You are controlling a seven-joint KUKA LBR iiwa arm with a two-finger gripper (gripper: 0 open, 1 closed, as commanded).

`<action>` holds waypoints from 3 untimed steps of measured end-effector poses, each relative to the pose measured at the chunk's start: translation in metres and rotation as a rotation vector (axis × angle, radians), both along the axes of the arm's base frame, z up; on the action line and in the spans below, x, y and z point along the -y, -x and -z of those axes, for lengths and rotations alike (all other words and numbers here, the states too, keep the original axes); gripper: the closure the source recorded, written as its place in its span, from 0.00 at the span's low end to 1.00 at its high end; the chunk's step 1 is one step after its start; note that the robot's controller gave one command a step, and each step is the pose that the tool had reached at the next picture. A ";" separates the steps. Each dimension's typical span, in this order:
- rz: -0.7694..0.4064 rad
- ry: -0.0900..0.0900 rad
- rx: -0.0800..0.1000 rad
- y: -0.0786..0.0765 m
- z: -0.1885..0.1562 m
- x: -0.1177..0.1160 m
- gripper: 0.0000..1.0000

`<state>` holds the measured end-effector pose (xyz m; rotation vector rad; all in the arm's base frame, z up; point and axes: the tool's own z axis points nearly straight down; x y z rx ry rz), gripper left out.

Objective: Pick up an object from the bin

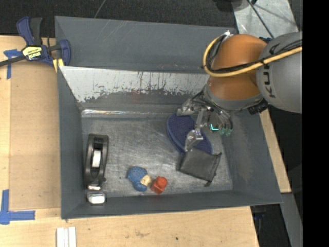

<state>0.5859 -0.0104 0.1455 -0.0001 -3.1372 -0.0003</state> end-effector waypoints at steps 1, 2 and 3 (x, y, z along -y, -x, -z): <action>0.075 -0.004 0.006 -0.033 0.063 0.023 0.00; 0.072 -0.003 0.010 -0.034 0.058 0.022 1.00; -0.154 0.000 0.016 -0.023 -0.065 -0.021 1.00</action>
Offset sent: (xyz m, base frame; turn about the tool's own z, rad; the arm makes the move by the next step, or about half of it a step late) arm 0.0305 -0.0235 -0.0636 0.0739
